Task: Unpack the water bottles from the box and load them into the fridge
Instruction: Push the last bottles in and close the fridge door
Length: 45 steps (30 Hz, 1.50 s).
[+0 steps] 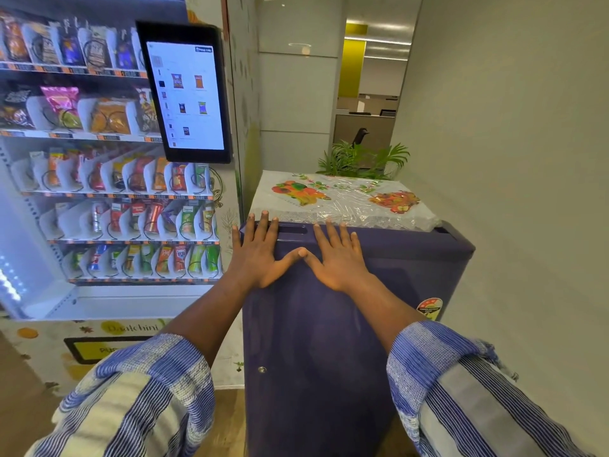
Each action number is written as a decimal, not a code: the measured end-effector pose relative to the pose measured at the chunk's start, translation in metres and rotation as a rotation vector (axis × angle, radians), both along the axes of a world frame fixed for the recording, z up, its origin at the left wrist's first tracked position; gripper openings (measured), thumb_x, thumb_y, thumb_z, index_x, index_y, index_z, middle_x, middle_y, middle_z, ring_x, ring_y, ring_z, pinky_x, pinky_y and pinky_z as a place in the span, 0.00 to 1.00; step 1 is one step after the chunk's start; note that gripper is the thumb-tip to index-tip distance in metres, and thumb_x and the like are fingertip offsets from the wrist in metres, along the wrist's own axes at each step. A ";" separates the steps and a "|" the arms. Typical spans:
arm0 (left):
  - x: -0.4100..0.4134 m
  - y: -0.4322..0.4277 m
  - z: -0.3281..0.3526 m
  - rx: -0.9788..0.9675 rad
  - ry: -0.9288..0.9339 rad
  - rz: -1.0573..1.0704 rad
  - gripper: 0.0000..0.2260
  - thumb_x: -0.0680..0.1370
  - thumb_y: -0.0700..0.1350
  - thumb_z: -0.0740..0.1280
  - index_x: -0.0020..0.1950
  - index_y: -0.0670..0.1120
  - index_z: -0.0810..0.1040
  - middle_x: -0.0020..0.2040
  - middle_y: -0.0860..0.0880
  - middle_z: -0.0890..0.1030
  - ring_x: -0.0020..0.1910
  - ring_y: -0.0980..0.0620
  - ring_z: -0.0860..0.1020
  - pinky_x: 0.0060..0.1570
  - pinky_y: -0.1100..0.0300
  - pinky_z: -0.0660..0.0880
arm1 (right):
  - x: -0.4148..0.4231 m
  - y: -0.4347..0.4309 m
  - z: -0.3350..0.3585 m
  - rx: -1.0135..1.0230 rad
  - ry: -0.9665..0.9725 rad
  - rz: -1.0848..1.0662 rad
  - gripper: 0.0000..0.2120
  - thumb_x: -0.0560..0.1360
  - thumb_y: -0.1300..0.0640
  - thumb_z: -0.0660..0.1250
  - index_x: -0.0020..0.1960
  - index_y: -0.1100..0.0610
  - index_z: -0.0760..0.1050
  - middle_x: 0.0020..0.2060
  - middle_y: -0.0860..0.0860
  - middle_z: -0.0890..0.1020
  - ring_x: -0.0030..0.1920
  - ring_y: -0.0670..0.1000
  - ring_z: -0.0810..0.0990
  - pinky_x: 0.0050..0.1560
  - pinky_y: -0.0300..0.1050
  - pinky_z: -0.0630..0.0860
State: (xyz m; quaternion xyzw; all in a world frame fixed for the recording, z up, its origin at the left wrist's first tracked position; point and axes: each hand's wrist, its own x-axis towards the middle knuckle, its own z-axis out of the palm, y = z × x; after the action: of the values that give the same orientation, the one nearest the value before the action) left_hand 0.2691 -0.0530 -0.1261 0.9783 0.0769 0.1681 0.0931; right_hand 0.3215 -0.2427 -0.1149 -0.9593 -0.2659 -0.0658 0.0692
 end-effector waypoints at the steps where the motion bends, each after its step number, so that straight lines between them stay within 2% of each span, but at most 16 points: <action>1: -0.002 -0.001 -0.001 0.000 -0.003 -0.001 0.50 0.66 0.80 0.35 0.81 0.52 0.44 0.81 0.50 0.42 0.79 0.47 0.37 0.75 0.38 0.37 | -0.001 -0.001 -0.001 -0.006 -0.002 -0.001 0.38 0.78 0.30 0.42 0.81 0.48 0.38 0.80 0.53 0.39 0.79 0.58 0.35 0.77 0.59 0.35; 4: -0.009 -0.003 -0.003 -0.004 -0.017 -0.015 0.50 0.66 0.80 0.36 0.81 0.52 0.47 0.82 0.49 0.44 0.80 0.46 0.39 0.75 0.38 0.36 | -0.004 -0.003 -0.001 -0.037 -0.001 -0.004 0.40 0.77 0.29 0.42 0.80 0.49 0.37 0.80 0.53 0.39 0.78 0.58 0.35 0.76 0.60 0.35; 13: -0.028 -0.001 -0.010 0.010 -0.032 -0.057 0.44 0.71 0.76 0.38 0.81 0.53 0.43 0.81 0.50 0.41 0.79 0.48 0.37 0.76 0.41 0.37 | -0.023 -0.001 0.005 -0.082 0.048 -0.024 0.42 0.77 0.28 0.44 0.80 0.51 0.36 0.79 0.54 0.35 0.78 0.60 0.34 0.76 0.62 0.37; 19: -0.051 0.008 -0.022 0.045 -0.076 -0.089 0.40 0.75 0.74 0.43 0.81 0.53 0.41 0.81 0.52 0.38 0.79 0.49 0.36 0.75 0.44 0.33 | -0.051 0.002 -0.004 -0.009 0.030 -0.059 0.41 0.79 0.30 0.46 0.80 0.52 0.36 0.79 0.55 0.36 0.78 0.60 0.34 0.77 0.61 0.39; 24: -0.077 0.026 -0.037 0.035 -0.051 -0.107 0.42 0.72 0.76 0.38 0.81 0.54 0.40 0.81 0.51 0.38 0.79 0.48 0.36 0.76 0.44 0.34 | -0.079 0.013 -0.013 0.093 0.042 -0.068 0.40 0.79 0.32 0.49 0.81 0.52 0.38 0.80 0.55 0.39 0.79 0.58 0.39 0.77 0.60 0.42; 28: -0.102 0.041 -0.051 0.019 -0.031 -0.097 0.42 0.72 0.76 0.36 0.81 0.54 0.41 0.81 0.50 0.39 0.79 0.47 0.38 0.76 0.42 0.37 | -0.105 0.026 -0.024 0.065 0.064 -0.066 0.40 0.79 0.32 0.48 0.81 0.52 0.38 0.80 0.53 0.40 0.79 0.58 0.40 0.77 0.60 0.42; 32: -0.131 0.055 -0.066 0.011 0.004 -0.104 0.41 0.74 0.75 0.39 0.81 0.53 0.40 0.81 0.49 0.39 0.79 0.47 0.36 0.75 0.44 0.34 | -0.132 0.043 -0.040 0.047 0.085 -0.065 0.40 0.80 0.32 0.48 0.81 0.53 0.37 0.80 0.53 0.41 0.79 0.58 0.40 0.77 0.61 0.42; 35: -0.150 0.065 -0.079 0.020 0.054 -0.082 0.42 0.73 0.75 0.37 0.81 0.53 0.40 0.80 0.49 0.38 0.78 0.47 0.34 0.74 0.43 0.32 | -0.152 0.053 -0.050 0.047 0.098 -0.066 0.40 0.80 0.33 0.49 0.81 0.53 0.38 0.80 0.53 0.42 0.79 0.59 0.41 0.77 0.61 0.43; 39: -0.180 0.071 -0.089 0.023 0.088 -0.054 0.41 0.74 0.74 0.38 0.81 0.52 0.39 0.80 0.49 0.38 0.78 0.46 0.35 0.75 0.43 0.34 | -0.176 0.058 -0.060 0.044 0.125 -0.064 0.39 0.80 0.33 0.49 0.81 0.52 0.38 0.80 0.53 0.43 0.79 0.59 0.41 0.77 0.61 0.43; 45: -0.222 0.070 -0.098 0.039 0.123 0.005 0.42 0.72 0.75 0.35 0.80 0.53 0.38 0.80 0.49 0.38 0.78 0.45 0.34 0.75 0.39 0.36 | -0.212 0.058 -0.068 0.041 0.149 -0.025 0.39 0.80 0.33 0.48 0.81 0.51 0.38 0.80 0.53 0.42 0.79 0.59 0.40 0.77 0.62 0.43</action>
State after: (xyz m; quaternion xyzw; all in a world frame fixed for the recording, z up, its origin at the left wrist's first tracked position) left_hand 0.0467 0.0170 -0.2243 0.9883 0.0816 0.1096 0.0685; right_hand 0.1091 -0.1847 -0.1825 -0.9631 -0.2466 -0.0007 0.1078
